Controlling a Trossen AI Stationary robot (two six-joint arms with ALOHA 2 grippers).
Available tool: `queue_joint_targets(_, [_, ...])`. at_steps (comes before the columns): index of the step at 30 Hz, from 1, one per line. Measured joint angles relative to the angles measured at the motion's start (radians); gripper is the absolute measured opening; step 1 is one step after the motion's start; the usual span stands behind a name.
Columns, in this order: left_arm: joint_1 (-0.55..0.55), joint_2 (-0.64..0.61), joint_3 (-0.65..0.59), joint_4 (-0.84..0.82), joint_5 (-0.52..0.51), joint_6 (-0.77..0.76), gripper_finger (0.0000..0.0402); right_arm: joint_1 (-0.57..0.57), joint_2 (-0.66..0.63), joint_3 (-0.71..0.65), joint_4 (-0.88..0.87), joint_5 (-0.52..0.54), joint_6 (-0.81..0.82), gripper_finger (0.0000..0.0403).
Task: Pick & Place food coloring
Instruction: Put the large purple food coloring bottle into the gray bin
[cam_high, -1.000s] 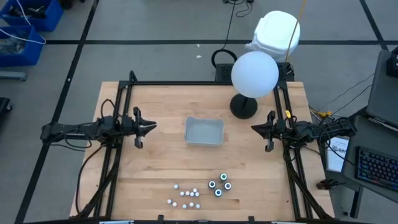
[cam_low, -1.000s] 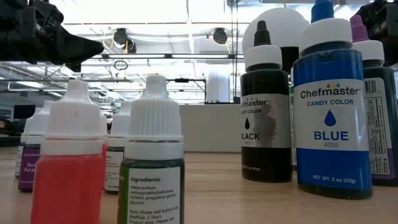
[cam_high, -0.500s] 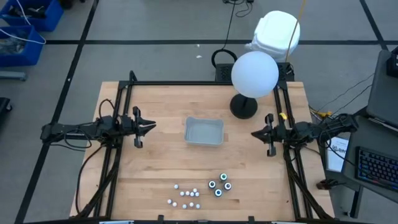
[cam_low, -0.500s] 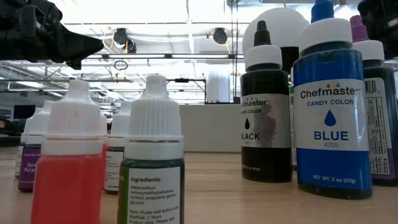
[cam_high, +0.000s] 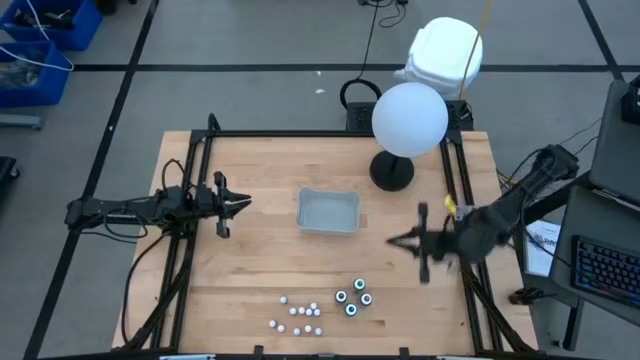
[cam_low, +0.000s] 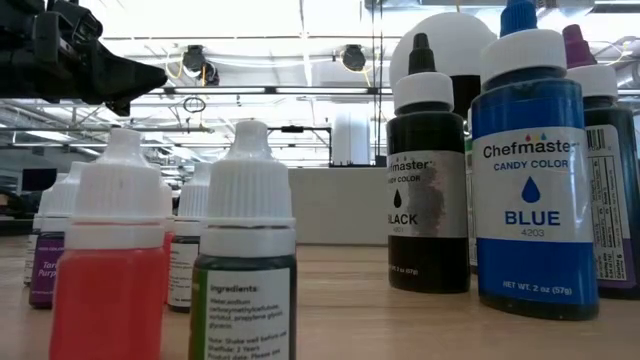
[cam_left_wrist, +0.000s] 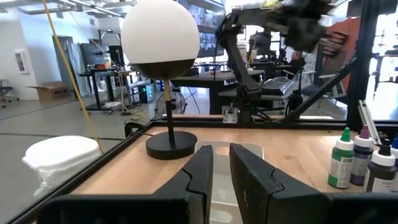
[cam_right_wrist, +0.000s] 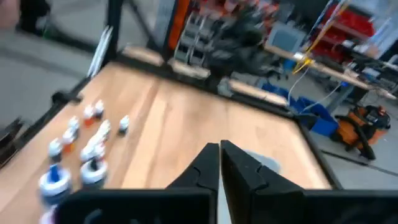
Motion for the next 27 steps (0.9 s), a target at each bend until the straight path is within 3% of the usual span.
queue_joint_targets(6, [0.0,0.0,0.0,0.0,0.0,0.021,0.0063,0.134,0.232,0.183,-0.057,0.089,0.114,0.0098])
queue_joint_targets(15, [0.0,0.0,0.0,0.035,-0.001,0.05,0.0063,0.19,0.382,0.155,-0.058,0.146,0.365,0.0249])
queue_joint_targets(20, [0.0,0.0,0.0,0.051,-0.001,0.071,0.0063,0.189,0.465,0.135,-0.034,0.143,0.421,0.0282])
queue_joint_targets(27, [0.0,0.0,0.0,0.052,-0.001,0.086,0.0063,0.19,0.542,0.13,0.05,0.134,0.41,0.0282])
